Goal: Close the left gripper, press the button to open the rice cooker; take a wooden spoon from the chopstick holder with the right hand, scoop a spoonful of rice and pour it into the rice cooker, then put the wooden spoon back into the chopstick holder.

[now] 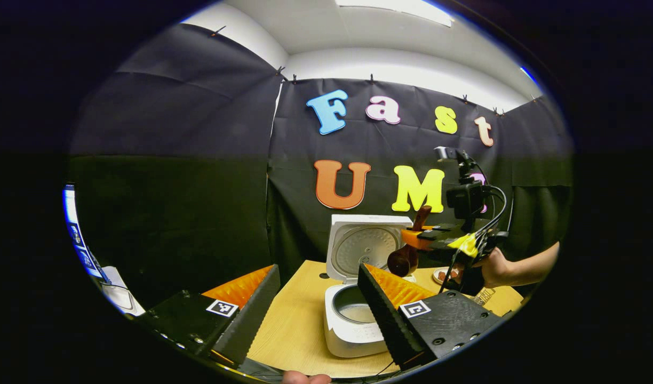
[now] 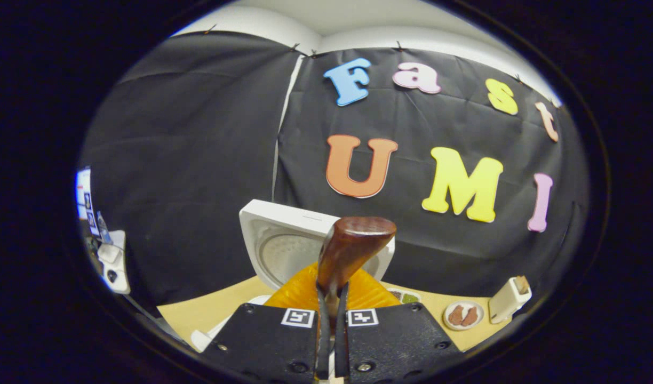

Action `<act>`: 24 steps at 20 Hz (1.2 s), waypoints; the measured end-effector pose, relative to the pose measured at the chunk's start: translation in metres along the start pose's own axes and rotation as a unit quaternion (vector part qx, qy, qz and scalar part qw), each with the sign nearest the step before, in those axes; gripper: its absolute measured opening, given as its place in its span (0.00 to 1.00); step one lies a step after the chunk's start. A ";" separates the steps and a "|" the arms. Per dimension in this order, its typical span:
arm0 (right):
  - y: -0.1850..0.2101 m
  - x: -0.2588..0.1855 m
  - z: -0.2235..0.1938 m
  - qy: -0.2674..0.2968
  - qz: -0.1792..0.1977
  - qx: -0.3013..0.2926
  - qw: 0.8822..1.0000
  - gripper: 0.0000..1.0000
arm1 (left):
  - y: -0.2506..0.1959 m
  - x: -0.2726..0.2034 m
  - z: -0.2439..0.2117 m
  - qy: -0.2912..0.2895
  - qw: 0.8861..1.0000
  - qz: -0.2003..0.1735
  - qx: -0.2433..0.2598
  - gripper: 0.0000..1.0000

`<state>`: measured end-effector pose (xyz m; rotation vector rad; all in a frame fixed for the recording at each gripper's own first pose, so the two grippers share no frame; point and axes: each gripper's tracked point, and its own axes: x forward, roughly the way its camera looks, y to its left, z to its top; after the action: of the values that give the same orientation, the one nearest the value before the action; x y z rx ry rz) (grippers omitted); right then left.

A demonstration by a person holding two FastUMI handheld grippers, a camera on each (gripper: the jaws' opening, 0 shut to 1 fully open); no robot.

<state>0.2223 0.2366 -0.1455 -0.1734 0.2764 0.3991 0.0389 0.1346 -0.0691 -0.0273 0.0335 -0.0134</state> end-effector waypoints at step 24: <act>-0.403 -0.195 -0.190 0.076 -0.203 0.264 0.940 0.09 | -0.170 0.031 0.018 0.006 1.000 0.007 -0.010 0.95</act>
<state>0.1695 -0.2405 -0.2228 0.2677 0.4792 -0.1080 0.0680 -0.0353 -0.0471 -0.0467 0.0459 0.0018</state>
